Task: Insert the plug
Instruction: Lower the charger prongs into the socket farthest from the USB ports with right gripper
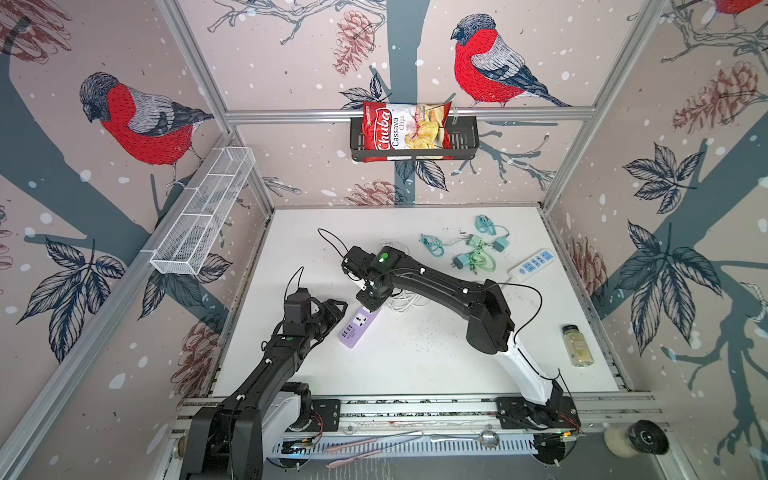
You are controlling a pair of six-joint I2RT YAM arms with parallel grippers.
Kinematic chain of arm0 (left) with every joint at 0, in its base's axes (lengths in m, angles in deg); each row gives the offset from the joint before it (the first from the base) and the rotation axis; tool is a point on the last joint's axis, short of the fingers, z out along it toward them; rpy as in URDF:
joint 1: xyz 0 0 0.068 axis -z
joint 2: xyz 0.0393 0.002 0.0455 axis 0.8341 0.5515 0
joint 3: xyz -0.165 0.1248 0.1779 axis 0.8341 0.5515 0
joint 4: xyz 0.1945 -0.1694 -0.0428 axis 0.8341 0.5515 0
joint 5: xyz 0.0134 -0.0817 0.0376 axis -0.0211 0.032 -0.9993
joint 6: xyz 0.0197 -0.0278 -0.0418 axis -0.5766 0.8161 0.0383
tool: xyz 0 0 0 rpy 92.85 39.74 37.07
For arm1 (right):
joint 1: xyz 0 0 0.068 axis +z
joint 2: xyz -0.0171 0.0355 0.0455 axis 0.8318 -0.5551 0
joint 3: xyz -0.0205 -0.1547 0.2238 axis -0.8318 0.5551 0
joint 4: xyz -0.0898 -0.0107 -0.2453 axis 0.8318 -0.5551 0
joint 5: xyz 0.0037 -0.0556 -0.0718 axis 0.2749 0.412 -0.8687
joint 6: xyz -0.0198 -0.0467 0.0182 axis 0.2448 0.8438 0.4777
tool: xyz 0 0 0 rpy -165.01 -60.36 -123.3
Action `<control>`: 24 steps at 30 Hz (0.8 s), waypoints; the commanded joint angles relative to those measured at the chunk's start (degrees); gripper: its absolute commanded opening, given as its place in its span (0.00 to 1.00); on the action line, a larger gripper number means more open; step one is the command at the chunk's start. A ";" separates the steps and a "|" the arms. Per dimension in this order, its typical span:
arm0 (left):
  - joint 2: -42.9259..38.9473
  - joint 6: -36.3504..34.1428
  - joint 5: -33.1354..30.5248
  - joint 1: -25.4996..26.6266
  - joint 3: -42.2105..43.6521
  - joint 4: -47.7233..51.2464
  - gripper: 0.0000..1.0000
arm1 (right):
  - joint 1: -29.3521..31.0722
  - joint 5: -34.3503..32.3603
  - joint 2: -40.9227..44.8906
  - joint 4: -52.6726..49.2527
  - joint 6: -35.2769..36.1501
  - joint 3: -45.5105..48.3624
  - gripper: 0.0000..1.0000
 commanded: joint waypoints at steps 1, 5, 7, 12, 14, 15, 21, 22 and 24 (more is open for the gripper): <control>-0.11 -0.80 0.13 0.12 0.18 -0.35 0.60 | 0.27 0.05 0.11 -0.75 -0.06 0.25 0.00; -0.05 -0.60 0.22 0.12 0.07 -0.89 0.60 | 1.02 0.57 0.30 -0.66 -0.49 0.30 0.00; -0.14 -0.69 0.20 0.12 0.15 -0.89 0.60 | 1.08 0.57 0.03 -0.66 -0.57 0.30 0.00; -0.13 -0.76 0.46 0.12 0.50 -1.00 0.60 | 1.13 1.70 -0.85 -0.66 -0.84 0.17 0.00; -0.13 -0.82 0.44 0.12 0.50 -1.00 0.60 | 1.21 0.83 -0.81 -0.86 -1.25 0.58 0.00; -0.09 -0.86 0.42 0.12 0.50 -1.27 0.60 | 1.10 0.58 -0.76 -0.97 -1.37 1.03 0.00; 0.39 -0.86 0.71 0.07 0.35 -2.00 0.60 | 0.43 -0.04 -0.34 -1.01 -1.43 2.33 0.00; 0.37 -0.95 0.74 0.12 0.41 -2.06 0.59 | 0.38 -0.17 -0.12 -1.01 -1.46 2.42 0.00; 0.44 -0.94 0.76 0.12 0.51 -2.30 0.59 | 0.15 -0.32 0.55 -0.95 -1.46 2.69 0.00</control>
